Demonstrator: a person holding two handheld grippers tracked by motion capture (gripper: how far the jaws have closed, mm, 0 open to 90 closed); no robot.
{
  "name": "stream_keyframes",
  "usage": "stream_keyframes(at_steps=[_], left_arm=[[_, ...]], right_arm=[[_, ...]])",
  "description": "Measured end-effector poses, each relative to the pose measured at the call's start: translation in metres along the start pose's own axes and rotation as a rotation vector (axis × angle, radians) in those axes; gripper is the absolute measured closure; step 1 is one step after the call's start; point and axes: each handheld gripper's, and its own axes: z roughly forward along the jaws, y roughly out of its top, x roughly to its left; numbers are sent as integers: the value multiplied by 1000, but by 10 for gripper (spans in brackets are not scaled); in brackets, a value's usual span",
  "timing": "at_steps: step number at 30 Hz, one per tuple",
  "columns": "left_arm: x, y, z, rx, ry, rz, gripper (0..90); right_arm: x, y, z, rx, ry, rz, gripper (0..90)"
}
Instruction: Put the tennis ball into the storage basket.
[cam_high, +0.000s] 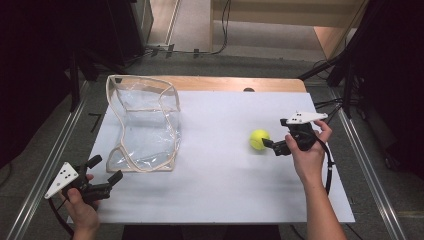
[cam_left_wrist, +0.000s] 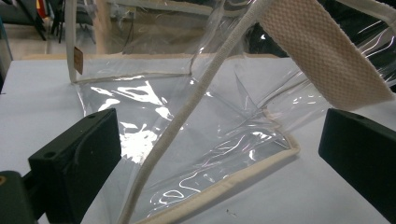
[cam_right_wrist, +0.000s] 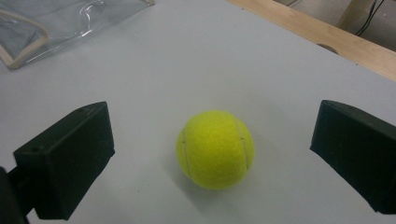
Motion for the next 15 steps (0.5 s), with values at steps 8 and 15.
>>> stream_keyframes(at_steps=[8, 15], left_arm=[[-1, 0, 1, 6, -2, 11, 0], [-2, 0, 2, 10, 1, 14, 0]], right_arm=[[-1, 11, 11, 48, 7, -35, 0], [-4, 16, 23, 87, 21, -35, 0]])
